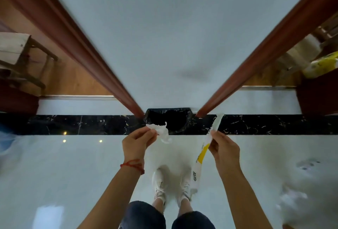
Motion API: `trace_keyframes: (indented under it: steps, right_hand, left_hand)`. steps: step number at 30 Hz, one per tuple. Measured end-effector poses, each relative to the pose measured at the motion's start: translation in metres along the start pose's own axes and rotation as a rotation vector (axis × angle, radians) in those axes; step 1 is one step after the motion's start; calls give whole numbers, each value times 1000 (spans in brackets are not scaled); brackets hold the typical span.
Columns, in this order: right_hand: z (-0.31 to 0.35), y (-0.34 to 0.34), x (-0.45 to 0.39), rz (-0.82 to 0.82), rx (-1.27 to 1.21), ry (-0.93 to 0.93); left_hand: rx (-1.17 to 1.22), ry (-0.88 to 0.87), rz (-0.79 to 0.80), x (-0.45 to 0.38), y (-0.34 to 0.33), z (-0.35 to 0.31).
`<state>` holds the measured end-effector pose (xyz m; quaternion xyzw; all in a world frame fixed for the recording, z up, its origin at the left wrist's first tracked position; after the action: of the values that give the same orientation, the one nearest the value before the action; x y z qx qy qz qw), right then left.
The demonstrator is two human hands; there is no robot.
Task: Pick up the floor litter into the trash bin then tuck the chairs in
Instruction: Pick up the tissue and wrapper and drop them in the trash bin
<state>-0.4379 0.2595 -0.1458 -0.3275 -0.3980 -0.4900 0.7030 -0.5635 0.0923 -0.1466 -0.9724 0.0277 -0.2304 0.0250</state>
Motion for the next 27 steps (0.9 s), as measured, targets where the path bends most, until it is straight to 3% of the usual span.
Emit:
trace_keyframes:
  steps: [15,27]
  right_hand:
    - [-47,-8,-149,-46,13,-156]
    - [-54,-21,-191,-50,-13,-153]
  left_hand:
    - [-22,119,-205,-100,-6,120]
    - [41,180,-214,-157,-27,168]
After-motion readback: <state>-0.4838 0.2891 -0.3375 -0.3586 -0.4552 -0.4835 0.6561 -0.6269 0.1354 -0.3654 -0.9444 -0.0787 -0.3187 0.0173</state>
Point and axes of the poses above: each hand's wrist, its own x-axis away from the middle knuckle, its own y-axis out of the back of the hand, z = x × y, the point moved 1 cm from there along -x, towards the middle knuckle, and after that the axes turned 13 degrees about -y, right-handed, at the moved point
